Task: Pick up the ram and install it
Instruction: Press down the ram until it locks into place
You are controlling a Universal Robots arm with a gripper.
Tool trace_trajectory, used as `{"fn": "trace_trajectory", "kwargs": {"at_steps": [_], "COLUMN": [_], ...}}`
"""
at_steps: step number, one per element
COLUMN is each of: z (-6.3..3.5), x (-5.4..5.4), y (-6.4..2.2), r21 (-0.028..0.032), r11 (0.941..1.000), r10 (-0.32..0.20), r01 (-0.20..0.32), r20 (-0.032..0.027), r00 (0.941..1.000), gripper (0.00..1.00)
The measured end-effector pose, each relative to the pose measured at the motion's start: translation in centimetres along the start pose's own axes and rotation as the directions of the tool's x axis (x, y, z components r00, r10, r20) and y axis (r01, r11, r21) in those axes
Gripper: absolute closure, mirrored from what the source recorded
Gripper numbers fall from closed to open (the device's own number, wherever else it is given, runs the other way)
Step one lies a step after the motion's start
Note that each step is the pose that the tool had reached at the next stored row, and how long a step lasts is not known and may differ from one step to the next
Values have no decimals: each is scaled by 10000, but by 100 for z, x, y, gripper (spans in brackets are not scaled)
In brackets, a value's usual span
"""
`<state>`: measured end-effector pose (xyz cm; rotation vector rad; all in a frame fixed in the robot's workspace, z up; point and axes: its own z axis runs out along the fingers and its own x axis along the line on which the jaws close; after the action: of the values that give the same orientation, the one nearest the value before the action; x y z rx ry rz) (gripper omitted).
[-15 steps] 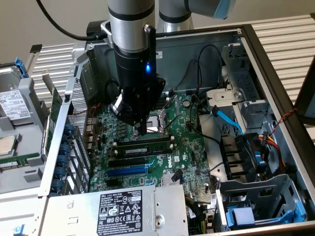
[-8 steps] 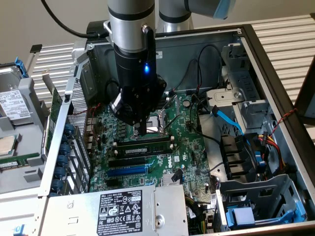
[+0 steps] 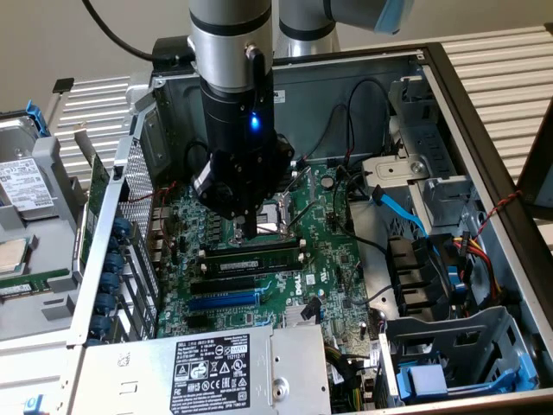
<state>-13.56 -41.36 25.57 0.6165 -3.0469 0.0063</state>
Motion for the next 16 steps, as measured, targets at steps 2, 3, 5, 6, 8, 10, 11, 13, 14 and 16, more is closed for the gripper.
{"fn": "trace_trajectory", "kwargs": {"at_steps": [2,3,5,6,8,10,11,13,14,16], "z": [-1,-1,0,0,0,0,0,0,-1,-1], "x": [0,0,0,0,0,0,0,0,0,0], "y": [0,0,-1,0,0,0,0,0,0,0], "r21": [-4,-7,-17,-21,-30,-38,-43,-51,-55,-64], "r11": [9997,9993,9978,9967,9940,9905,9883,9838,9811,9750], "r10": [250,387,660,806,1094,1378,1522,1794,1936,2223], "r01": [-250,-387,-660,-806,-1094,-1377,-1522,-1794,-1936,-2223], "r20": [7,9,13,14,16,18,20,22,22,23], "r00": [9997,9993,9978,9967,9940,9905,9883,9838,9811,9750], "gripper": [89,89,89,89,89,89,89,89,89,89]}}
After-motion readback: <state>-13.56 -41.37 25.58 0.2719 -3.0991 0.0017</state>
